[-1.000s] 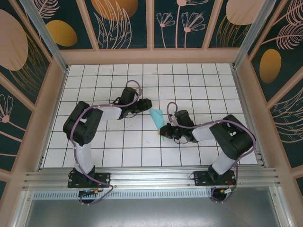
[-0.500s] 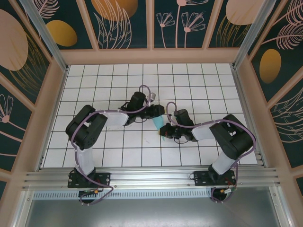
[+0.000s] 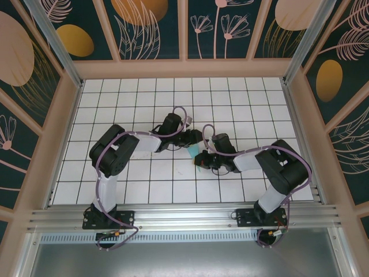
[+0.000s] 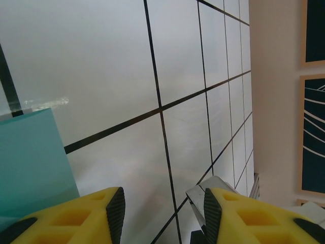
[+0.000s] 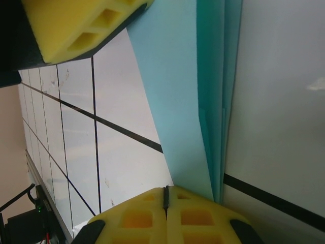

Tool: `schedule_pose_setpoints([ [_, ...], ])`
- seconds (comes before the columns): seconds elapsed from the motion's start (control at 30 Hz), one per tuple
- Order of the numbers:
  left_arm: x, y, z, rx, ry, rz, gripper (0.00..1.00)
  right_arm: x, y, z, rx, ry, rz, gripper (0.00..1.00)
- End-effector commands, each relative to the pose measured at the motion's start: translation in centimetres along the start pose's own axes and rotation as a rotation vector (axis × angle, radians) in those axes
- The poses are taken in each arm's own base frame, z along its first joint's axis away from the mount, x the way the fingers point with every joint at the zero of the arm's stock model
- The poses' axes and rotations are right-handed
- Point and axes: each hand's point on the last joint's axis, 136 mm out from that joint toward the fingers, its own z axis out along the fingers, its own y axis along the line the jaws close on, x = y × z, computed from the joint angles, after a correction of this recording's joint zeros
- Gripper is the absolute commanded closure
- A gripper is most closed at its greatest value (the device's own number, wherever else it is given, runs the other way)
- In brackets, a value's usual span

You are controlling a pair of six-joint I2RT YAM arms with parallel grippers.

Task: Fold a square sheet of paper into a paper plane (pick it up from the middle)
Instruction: Fold the wing for the fifth time at the center of the table.

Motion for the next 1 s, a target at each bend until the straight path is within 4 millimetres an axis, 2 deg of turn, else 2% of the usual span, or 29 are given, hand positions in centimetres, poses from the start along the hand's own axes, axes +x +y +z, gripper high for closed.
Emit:
schedule_pose_setpoints([
  [0.0,0.3,1.4,0.9,-0.049,0.015,-0.002,0.53,3.4,-3.4,-0.1,0.112,0.096,0.069,0.97],
  [0.1,0.2,2.4,1.3,-0.084,0.009,0.005,0.53,2.8,-2.3,-0.6,0.088,0.072,0.056,0.92],
  [0.27,0.5,4.4,1.5,-0.156,0.014,0.004,0.54,0.8,0.6,-2.0,0.024,-0.004,0.024,0.91],
  [0.47,0.7,4.5,1.4,-0.159,0.018,0.012,0.54,-0.8,1.9,-2.3,0.003,-0.055,0.019,0.92],
  [0.6,0.4,4.1,1.5,-0.150,0.014,0.022,0.54,-0.7,0.9,-1.2,0.019,-0.030,0.045,0.96],
  [0.73,0.5,4.5,1.5,-0.160,0.011,0.014,0.55,0.5,-1.0,-0.2,0.057,0.025,0.094,0.99],
  [0.87,0.7,5.8,1.3,-0.199,-0.004,0.002,0.57,2.3,-2.8,-0.5,0.111,0.059,0.121,0.99],
  [0.97,0.9,6.8,1.2,-0.225,-0.014,-0.005,0.59,3.0,-2.7,-1.2,0.101,0.069,0.112,0.99],
])
